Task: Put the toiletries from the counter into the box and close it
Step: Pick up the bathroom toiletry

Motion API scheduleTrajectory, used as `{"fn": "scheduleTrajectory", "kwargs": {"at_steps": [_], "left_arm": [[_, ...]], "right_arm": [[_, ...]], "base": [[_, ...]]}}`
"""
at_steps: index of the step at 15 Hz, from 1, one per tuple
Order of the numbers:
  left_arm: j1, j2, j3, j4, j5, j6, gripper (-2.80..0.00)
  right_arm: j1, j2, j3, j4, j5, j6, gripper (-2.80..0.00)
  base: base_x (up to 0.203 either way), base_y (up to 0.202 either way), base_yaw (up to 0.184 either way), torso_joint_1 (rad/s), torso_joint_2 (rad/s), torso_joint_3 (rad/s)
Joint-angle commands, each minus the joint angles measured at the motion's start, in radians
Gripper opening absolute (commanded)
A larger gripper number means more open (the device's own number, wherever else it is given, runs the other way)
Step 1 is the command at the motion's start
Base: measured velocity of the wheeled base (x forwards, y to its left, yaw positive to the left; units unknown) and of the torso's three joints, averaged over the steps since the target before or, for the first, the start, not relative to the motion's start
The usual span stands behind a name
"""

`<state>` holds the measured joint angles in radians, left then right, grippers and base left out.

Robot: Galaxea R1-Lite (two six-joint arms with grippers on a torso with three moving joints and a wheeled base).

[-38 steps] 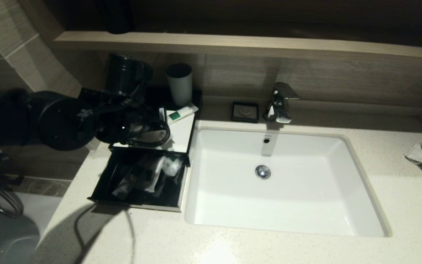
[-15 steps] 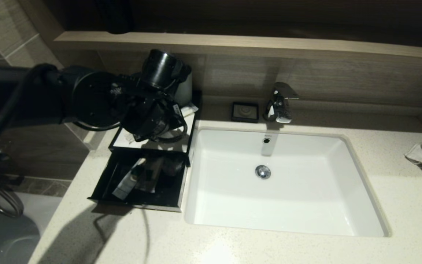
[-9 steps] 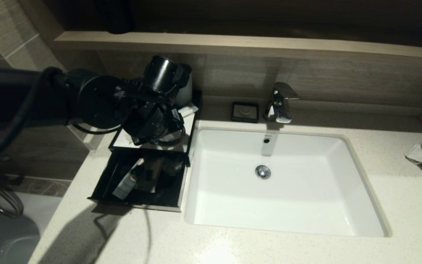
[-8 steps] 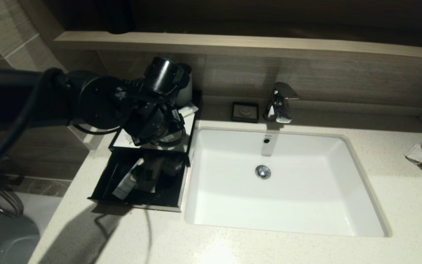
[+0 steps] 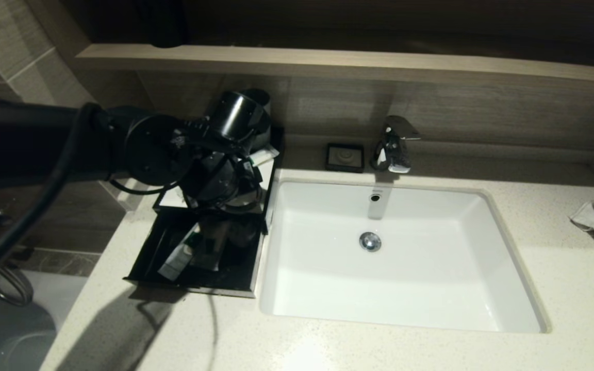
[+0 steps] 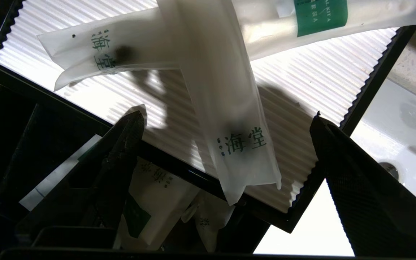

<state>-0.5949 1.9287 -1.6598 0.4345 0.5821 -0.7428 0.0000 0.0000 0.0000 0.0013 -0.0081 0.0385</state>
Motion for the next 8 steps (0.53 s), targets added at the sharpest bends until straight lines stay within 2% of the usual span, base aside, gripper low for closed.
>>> {"fn": "scheduleTrajectory", "kwargs": {"at_steps": [1, 4, 5, 8], "left_arm": [[0.003, 0.006, -0.002, 0.007, 0.004, -0.004, 0.00], [0.011, 0.010, -0.002, 0.009, 0.004, -0.004, 0.00], [0.014, 0.010, -0.002, 0.009, 0.004, -0.004, -2.80], [0.014, 0.009, -0.008, 0.004, 0.004, -0.004, -2.80]], "right_arm": [[0.000, 0.002, 0.000, 0.000, 0.000, 0.000, -2.80], [0.000, 0.001, 0.000, 0.000, 0.000, 0.000, -2.80], [0.000, 0.000, 0.000, 0.000, 0.000, 0.000, -2.80], [0.000, 0.001, 0.000, -0.001, 0.000, 0.000, -2.80]], "base": [[0.000, 0.000, 0.000, 0.000, 0.00, 0.000], [0.000, 0.000, 0.000, 0.000, 0.00, 0.000], [0.000, 0.000, 0.000, 0.000, 0.00, 0.000], [0.000, 0.000, 0.000, 0.000, 0.00, 0.000]]}}
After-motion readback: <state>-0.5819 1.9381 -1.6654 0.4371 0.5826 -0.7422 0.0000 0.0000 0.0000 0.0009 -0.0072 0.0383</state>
